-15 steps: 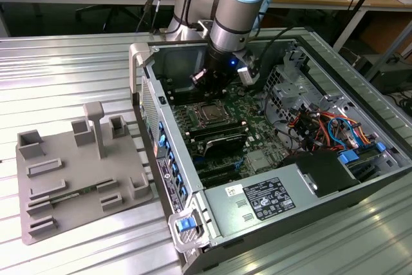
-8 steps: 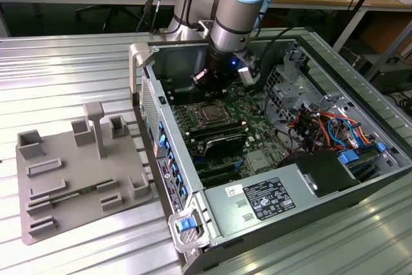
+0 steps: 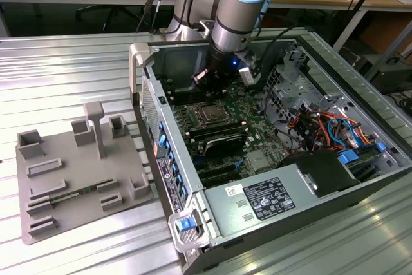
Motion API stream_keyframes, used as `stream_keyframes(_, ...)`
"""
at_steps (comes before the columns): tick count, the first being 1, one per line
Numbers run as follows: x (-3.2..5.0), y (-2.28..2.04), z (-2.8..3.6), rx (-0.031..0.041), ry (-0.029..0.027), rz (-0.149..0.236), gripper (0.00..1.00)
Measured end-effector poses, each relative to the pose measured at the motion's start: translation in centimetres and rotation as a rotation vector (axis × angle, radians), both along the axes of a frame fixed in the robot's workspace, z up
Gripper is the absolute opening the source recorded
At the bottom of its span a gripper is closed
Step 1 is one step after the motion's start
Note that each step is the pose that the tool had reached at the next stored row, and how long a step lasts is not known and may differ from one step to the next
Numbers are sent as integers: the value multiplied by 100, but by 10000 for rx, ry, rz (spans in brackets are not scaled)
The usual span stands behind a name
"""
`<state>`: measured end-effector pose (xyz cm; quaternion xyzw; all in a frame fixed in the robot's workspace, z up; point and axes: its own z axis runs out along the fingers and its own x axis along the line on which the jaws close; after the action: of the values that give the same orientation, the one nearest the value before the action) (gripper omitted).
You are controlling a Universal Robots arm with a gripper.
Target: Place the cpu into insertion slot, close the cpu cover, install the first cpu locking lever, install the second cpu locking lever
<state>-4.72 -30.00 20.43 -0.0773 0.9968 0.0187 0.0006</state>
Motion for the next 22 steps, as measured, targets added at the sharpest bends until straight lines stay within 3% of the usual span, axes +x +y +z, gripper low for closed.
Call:
stream_keyframes(9,11,-27,1,-3,3,-1,11)
stream_keyframes(22,104,-45,-5,-1,3,0,11)
